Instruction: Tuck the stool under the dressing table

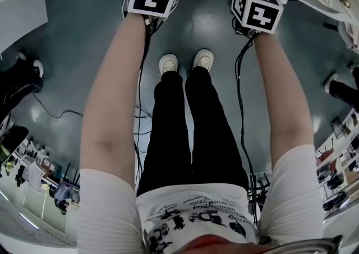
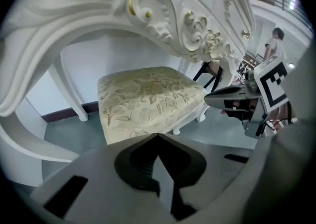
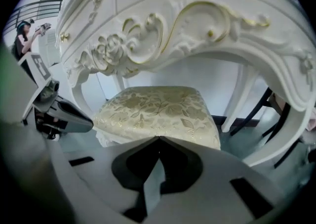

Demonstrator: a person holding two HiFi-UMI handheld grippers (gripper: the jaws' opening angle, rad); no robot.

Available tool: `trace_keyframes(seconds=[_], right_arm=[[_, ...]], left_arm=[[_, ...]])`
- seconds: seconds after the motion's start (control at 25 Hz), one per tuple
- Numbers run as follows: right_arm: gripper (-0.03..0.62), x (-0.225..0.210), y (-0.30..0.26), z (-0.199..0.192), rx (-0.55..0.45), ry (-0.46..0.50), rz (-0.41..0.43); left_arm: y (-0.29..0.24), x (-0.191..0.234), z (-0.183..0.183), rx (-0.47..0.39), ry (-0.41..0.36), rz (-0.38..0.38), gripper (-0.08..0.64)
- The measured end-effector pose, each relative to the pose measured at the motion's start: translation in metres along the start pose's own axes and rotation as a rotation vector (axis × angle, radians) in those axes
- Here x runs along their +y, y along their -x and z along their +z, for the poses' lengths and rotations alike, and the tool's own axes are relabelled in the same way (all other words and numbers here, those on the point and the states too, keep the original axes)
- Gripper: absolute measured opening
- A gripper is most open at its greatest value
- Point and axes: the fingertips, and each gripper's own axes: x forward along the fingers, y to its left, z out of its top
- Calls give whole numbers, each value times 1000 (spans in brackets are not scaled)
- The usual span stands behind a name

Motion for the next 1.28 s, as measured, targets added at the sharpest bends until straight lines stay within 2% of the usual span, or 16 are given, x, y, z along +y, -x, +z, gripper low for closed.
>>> trace_keyframes(seconds=[0.08, 0.32, 0.4, 0.48, 0.64, 0.88, 1.12, 1.28], right_arm=[[17, 4, 18, -1, 6, -45, -1], [17, 31, 81, -9, 106, -111, 3], [17, 43, 109, -2, 105, -133, 20], [17, 55, 138, 11, 87, -131, 38], [17, 83, 201, 54, -11, -103, 99], [17, 108, 307, 126, -161, -70, 152], [17, 109, 403, 204, -317, -57, 129], [17, 111, 467, 263, -462, 41, 103]], left_arm=[[18, -1, -4, 5, -16, 8, 20], [95, -9, -14, -38, 4, 33, 20], [125, -18, -14, -71, 36, 25, 20], [158, -36, -1, -142, 64, -10, 20], [234, -78, 45, -327, 50, -74, 20], [351, -118, 111, -527, 15, -116, 20], [461, -128, 167, -683, -58, -92, 20], [535, -134, 211, -796, -134, -55, 20]])
